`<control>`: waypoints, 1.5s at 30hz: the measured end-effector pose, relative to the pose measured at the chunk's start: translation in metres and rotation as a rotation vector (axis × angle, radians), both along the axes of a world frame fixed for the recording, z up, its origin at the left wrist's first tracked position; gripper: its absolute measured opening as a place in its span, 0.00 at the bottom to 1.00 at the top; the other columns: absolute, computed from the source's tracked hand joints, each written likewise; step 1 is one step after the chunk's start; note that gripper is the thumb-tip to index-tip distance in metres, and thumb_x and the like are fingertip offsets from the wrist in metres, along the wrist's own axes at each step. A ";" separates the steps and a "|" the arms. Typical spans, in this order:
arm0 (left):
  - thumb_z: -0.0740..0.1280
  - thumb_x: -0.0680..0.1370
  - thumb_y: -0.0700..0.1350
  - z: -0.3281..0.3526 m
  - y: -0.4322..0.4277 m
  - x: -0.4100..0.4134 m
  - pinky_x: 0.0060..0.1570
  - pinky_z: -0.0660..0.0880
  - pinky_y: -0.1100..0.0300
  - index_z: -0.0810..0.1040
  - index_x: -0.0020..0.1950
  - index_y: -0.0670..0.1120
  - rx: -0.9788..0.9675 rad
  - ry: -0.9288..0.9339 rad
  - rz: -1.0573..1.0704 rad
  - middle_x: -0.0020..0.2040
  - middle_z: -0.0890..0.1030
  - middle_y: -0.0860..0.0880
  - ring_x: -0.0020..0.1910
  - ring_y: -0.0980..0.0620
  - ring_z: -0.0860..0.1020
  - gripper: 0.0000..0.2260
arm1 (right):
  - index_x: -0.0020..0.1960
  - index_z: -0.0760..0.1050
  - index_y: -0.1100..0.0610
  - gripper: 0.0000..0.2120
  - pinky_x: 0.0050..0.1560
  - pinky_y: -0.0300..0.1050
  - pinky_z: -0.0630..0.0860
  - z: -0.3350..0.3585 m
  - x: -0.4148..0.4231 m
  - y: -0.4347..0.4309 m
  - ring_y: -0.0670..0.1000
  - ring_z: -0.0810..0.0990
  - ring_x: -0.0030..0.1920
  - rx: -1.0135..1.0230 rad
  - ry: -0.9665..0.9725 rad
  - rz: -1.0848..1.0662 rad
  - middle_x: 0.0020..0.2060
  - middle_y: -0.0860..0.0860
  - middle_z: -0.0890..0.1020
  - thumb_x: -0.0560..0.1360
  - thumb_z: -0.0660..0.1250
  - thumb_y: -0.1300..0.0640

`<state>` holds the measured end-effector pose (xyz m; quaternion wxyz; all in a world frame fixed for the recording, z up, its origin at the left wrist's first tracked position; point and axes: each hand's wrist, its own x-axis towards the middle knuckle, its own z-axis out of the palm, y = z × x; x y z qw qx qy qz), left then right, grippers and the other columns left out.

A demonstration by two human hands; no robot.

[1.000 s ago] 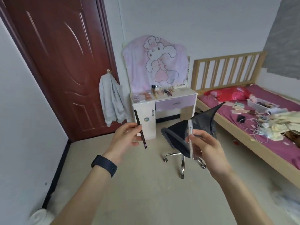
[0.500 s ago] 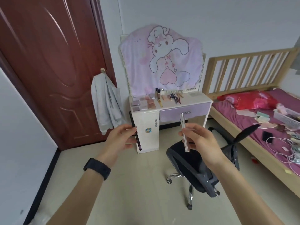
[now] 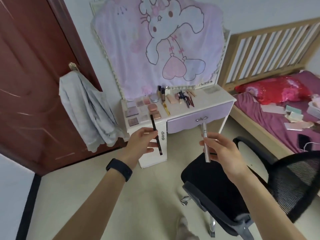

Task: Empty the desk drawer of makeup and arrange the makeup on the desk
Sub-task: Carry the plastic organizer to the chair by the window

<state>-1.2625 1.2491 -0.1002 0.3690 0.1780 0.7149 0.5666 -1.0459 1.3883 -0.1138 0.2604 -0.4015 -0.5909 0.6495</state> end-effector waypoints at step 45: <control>0.65 0.78 0.43 -0.240 0.518 -0.311 0.30 0.76 0.58 0.70 0.38 0.49 -0.614 -0.085 -0.479 0.41 0.82 0.45 0.34 0.47 0.86 0.09 | 0.57 0.79 0.50 0.08 0.47 0.48 0.81 -0.215 -0.313 0.486 0.49 0.84 0.43 -0.173 -0.619 -0.191 0.46 0.46 0.85 0.78 0.70 0.52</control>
